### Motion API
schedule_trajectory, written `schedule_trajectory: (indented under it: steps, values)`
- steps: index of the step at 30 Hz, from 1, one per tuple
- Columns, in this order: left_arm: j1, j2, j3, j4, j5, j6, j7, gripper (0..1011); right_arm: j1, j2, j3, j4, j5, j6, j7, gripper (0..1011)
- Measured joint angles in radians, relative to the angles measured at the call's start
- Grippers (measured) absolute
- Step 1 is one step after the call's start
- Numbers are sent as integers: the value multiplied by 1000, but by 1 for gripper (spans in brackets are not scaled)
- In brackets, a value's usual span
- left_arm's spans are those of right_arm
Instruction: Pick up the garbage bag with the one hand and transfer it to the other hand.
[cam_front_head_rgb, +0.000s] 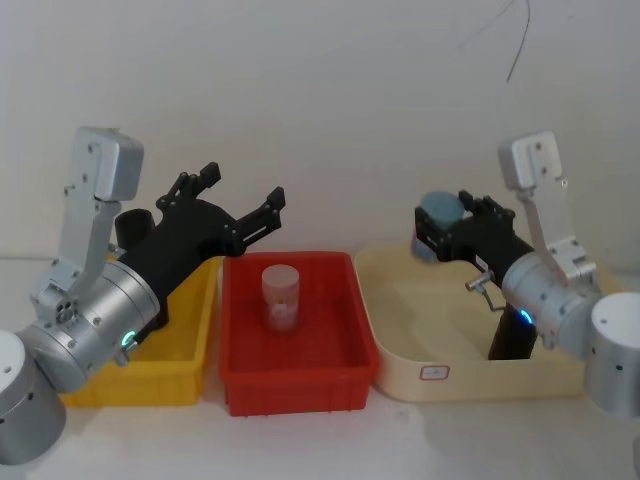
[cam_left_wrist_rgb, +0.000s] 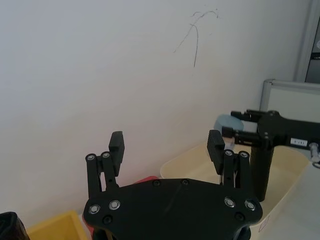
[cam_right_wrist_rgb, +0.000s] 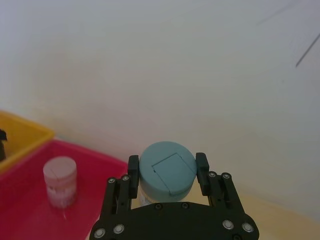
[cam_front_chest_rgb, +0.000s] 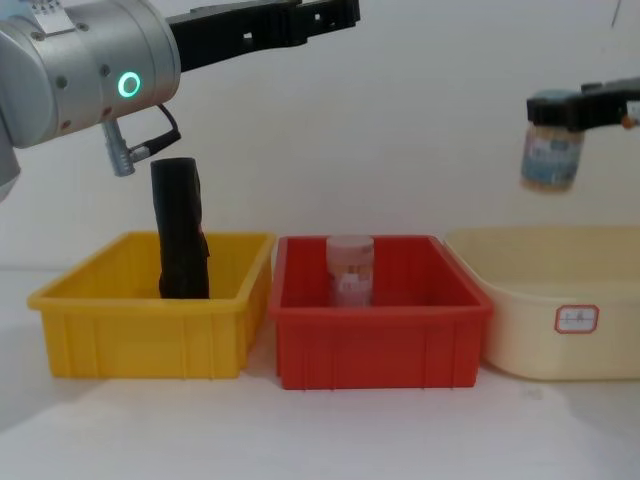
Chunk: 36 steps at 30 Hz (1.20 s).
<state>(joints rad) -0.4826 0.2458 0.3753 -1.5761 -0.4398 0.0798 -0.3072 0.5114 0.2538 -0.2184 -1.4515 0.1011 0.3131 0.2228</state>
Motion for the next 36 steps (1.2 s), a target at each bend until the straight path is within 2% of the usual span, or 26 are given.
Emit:
schedule_trajectory:
  steps: [14, 17, 22, 23, 25, 36]
  values:
    - [0, 0, 0, 0, 0, 0, 0, 1001, -51, 22, -16, 13, -23, 3, 30, 684]
    - [0, 0, 0, 0, 0, 0, 0, 1001, -60, 24, -18, 11, -26, 6, 36, 802]
    - [0, 0, 0, 0, 0, 0, 0, 1001, -81, 26, -16, -10, -27, 16, 44, 940]
    - [0, 0, 0, 0, 0, 0, 0, 1001, -81, 26, -16, -10, -27, 16, 44, 940]
    - [0, 0, 0, 0, 0, 0, 0, 1001, -91, 27, -13, -29, -26, 22, 47, 998]
    - [0, 0, 0, 0, 0, 0, 0, 1001, -177, 39, 1, -168, -8, 43, 51, 1001]
